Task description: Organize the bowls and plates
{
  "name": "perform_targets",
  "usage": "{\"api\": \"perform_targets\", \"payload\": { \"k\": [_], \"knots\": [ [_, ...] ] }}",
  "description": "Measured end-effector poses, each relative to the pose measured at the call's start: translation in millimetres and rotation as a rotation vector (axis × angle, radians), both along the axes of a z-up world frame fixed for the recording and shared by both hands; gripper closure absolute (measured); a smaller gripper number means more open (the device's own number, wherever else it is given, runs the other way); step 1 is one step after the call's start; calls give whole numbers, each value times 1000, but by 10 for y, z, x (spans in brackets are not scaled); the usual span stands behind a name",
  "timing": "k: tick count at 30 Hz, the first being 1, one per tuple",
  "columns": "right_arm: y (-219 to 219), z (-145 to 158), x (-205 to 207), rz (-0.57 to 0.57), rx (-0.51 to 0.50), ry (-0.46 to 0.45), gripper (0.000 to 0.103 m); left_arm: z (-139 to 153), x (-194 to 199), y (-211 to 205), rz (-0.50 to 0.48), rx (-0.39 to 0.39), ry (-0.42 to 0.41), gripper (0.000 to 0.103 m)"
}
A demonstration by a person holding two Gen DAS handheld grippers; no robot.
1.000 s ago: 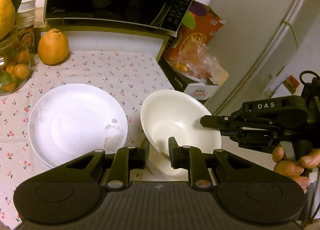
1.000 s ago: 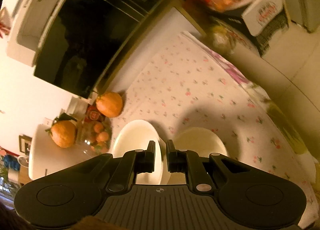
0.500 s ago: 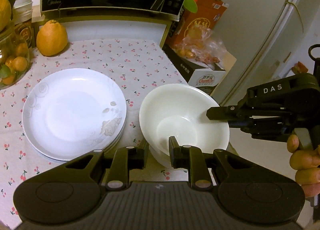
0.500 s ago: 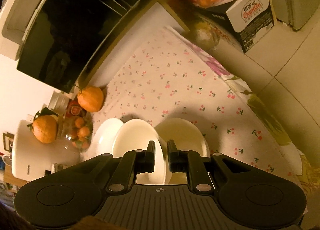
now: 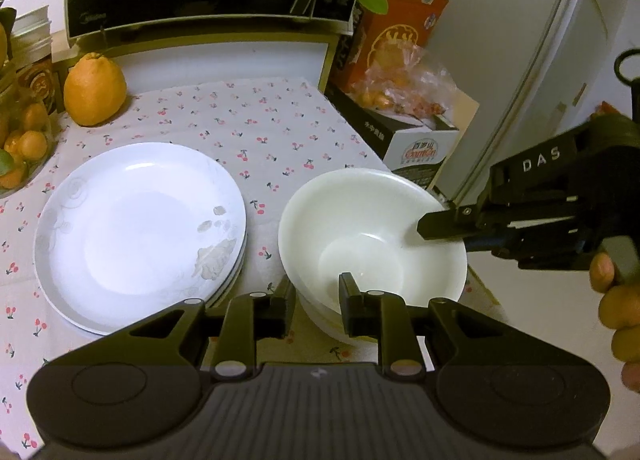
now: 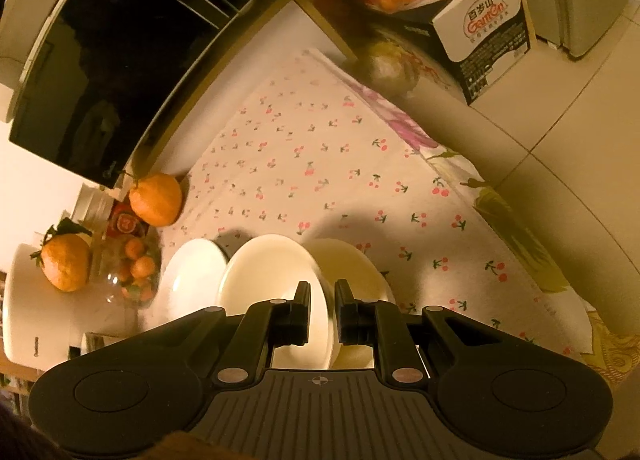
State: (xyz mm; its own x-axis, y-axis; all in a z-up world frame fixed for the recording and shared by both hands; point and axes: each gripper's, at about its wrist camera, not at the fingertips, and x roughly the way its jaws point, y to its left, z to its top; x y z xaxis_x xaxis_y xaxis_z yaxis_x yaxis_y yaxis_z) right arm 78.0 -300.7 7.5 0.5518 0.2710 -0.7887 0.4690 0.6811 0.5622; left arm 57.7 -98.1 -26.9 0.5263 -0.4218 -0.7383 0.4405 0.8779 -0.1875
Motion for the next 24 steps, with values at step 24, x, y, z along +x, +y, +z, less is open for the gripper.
{"api": "perform_targets", "payload": {
  "k": [24],
  "knots": [
    [5, -86, 40, 28, -76, 49, 88, -117, 18, -85, -16, 28, 5, 80]
  ]
}}
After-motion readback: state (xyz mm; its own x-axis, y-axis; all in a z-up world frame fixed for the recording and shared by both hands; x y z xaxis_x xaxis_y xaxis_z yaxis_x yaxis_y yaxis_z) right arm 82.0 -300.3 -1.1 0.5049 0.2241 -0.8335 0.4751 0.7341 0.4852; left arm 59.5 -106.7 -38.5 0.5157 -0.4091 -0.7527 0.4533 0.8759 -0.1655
